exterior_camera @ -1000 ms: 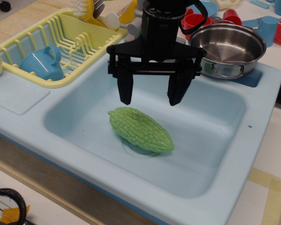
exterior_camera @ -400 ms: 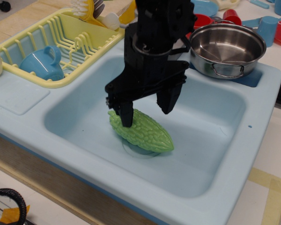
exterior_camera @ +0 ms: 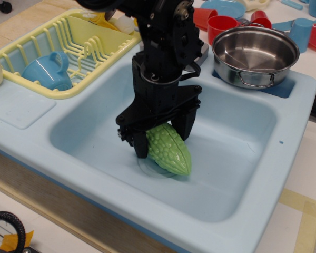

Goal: Put green squash into pot or pan

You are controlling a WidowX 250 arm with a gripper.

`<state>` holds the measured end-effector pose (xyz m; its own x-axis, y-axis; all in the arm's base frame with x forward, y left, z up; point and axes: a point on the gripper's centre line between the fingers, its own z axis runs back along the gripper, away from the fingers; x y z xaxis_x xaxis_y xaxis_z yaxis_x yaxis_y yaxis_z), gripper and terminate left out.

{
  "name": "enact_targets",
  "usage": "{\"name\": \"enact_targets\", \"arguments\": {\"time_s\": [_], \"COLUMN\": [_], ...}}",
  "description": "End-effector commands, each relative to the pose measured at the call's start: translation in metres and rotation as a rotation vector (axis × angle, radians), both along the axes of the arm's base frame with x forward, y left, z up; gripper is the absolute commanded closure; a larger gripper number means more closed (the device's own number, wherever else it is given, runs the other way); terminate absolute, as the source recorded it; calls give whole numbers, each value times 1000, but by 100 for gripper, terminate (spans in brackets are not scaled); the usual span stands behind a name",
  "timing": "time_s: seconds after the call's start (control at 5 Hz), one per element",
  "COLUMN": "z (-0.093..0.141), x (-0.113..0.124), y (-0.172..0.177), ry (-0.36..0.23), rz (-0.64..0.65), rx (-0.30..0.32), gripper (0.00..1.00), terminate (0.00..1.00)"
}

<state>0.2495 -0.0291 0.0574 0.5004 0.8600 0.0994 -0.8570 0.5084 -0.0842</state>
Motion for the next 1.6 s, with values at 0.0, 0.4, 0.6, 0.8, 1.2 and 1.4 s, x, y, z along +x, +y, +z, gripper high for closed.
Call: {"name": "enact_targets", "arguments": {"time_s": [0.0,0.4,0.6,0.8,1.2,1.4], "z": [0,70,106,139,162,146], "x": [5,18,38,71,120,133], "y": [1,-1,-3,-16,-41,-53], "ry": [-6,-52,-124,-213,-299,-338], "rz": [-17,-117,-168,-232,-340,-352], "rx": [-17,119,192,238,244,190], "gripper": [100,100,100,100,100,100], "terminate": [0,0,0,0,0,0]}}
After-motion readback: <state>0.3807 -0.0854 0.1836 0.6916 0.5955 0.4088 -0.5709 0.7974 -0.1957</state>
